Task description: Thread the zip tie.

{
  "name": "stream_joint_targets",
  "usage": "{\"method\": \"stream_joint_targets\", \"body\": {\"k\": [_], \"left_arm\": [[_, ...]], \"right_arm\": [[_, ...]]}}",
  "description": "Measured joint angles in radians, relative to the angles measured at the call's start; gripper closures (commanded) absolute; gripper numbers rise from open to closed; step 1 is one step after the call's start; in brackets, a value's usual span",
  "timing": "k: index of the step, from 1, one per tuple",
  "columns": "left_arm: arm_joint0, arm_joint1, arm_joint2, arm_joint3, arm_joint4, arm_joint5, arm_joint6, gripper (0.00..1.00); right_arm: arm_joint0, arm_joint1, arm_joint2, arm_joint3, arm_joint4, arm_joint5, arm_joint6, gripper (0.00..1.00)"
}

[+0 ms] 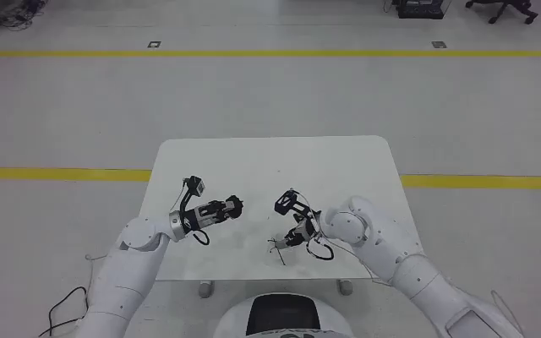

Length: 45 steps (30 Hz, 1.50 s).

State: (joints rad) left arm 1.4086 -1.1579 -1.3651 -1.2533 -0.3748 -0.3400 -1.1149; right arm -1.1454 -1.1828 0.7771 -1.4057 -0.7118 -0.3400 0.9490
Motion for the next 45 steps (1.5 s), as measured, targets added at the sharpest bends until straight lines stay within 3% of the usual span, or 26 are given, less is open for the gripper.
{"method": "stream_joint_targets", "body": {"k": [5,18,27,31,36,45], "left_arm": [[0.000,0.000,0.000,0.000,0.000,0.000,0.000,1.00],[0.000,0.000,0.000,0.000,0.000,0.000,0.000,1.00],[0.000,0.000,0.000,0.000,0.000,0.000,0.000,1.00],[0.000,0.000,0.000,0.000,0.000,0.000,0.000,1.00],[0.000,0.000,0.000,0.000,0.000,0.000,0.000,1.00],[0.000,0.000,0.000,0.000,0.000,0.000,0.000,1.00]], "right_arm": [[0.036,0.004,-0.096,-0.021,-0.089,0.000,0.012,0.00],[0.218,0.019,-0.378,0.040,-0.085,0.000,-0.058,0.00],[0.211,0.020,-0.382,0.040,-0.112,0.004,-0.073,0.00],[0.217,0.020,-0.418,0.024,-0.171,0.000,-0.064,0.00],[0.258,0.020,-0.509,-0.002,-0.230,0.000,-0.074,0.00],[0.241,0.021,-0.515,-0.006,-0.277,0.000,-0.123,0.00]]}}
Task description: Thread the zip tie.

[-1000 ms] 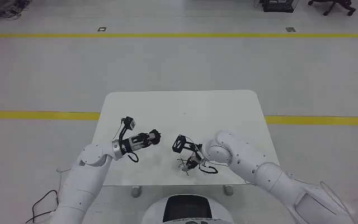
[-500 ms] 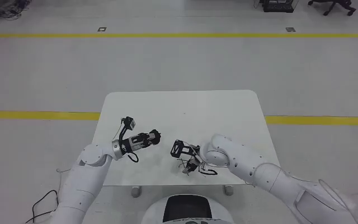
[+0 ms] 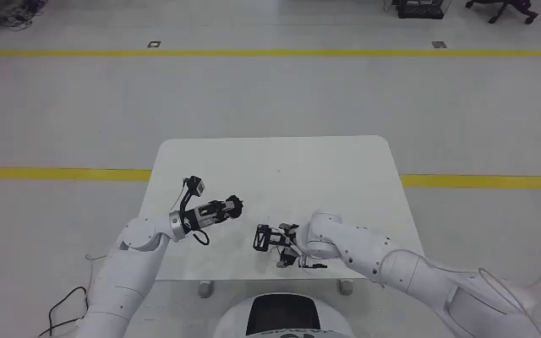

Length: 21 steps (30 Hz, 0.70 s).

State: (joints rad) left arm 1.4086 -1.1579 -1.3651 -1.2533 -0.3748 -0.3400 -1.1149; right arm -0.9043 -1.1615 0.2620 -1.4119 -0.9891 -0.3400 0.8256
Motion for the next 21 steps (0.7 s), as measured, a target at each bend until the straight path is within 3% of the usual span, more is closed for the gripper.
{"method": "stream_joint_targets", "body": {"k": [2,3,6,8,21], "left_arm": [[0.000,0.000,0.000,0.000,0.000,0.000,0.000,1.00],[0.000,0.000,0.000,0.000,0.000,0.000,0.000,1.00],[0.000,0.000,0.000,0.000,0.000,0.000,0.000,1.00],[0.000,0.000,0.000,0.000,0.000,0.000,0.000,1.00],[0.000,0.000,0.000,0.000,0.000,0.000,0.000,1.00]], "right_arm": [[-0.002,0.001,-0.007,-0.010,-0.016,0.000,-0.014,0.00],[-0.002,0.003,-0.009,-0.013,-0.021,0.000,-0.019,0.06],[-0.003,0.008,-0.011,-0.021,-0.033,0.000,-0.029,0.41],[-0.003,0.011,-0.013,-0.028,-0.038,0.000,-0.026,0.52],[0.016,0.002,-0.040,-0.018,-0.011,0.000,-0.017,0.60]]}}
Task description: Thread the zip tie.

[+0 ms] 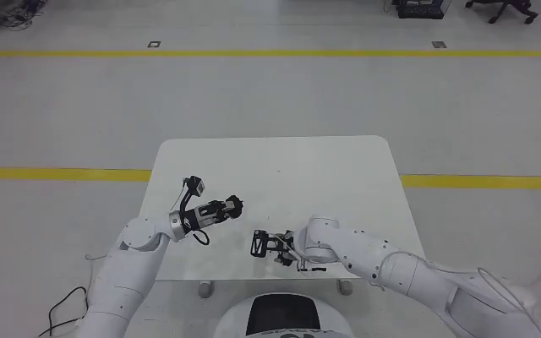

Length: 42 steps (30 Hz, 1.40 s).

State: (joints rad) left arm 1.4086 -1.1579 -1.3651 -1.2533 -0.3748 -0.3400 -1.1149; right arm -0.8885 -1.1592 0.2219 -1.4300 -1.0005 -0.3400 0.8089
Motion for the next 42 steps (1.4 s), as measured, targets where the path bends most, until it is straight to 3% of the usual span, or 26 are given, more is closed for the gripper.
{"method": "stream_joint_targets", "body": {"k": [14,37,42], "left_arm": [[0.000,0.000,0.000,0.000,0.000,0.000,0.000,1.00],[0.000,0.000,0.000,0.000,0.000,0.000,0.000,1.00],[0.000,0.000,0.000,0.000,0.000,0.000,0.000,1.00]], "right_arm": [[0.042,-0.031,-0.052,0.082,0.037,0.000,-0.030,0.63],[0.033,-0.113,-0.052,0.191,-0.015,0.000,-0.011,0.67],[0.032,-0.125,-0.052,0.204,-0.009,0.000,-0.011,0.76]]}}
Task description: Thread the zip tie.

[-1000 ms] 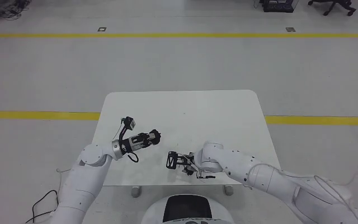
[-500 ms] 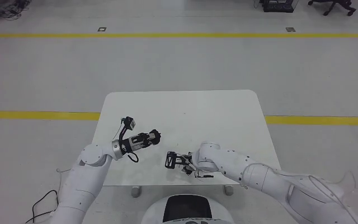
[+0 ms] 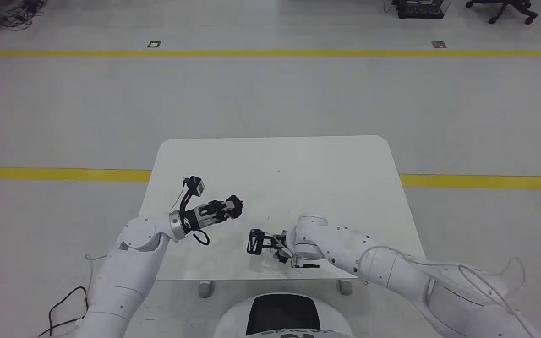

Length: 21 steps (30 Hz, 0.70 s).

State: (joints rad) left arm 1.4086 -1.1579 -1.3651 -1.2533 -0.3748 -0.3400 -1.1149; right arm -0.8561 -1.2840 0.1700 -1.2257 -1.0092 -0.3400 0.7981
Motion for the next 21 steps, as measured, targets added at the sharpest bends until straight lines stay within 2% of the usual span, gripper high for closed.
{"method": "stream_joint_targets", "body": {"k": [4,17,21], "left_arm": [[0.000,0.000,0.000,0.000,0.000,0.000,0.000,1.00],[0.000,0.000,0.000,0.000,0.000,0.000,0.000,1.00],[0.000,0.000,0.000,0.000,0.000,0.000,0.000,1.00]], "right_arm": [[0.000,-0.004,0.000,0.004,0.003,0.000,-0.001,0.83],[0.007,0.008,0.001,0.006,0.010,0.000,-0.008,0.91],[0.005,0.015,0.005,-0.003,0.008,0.000,-0.004,0.99]]}}
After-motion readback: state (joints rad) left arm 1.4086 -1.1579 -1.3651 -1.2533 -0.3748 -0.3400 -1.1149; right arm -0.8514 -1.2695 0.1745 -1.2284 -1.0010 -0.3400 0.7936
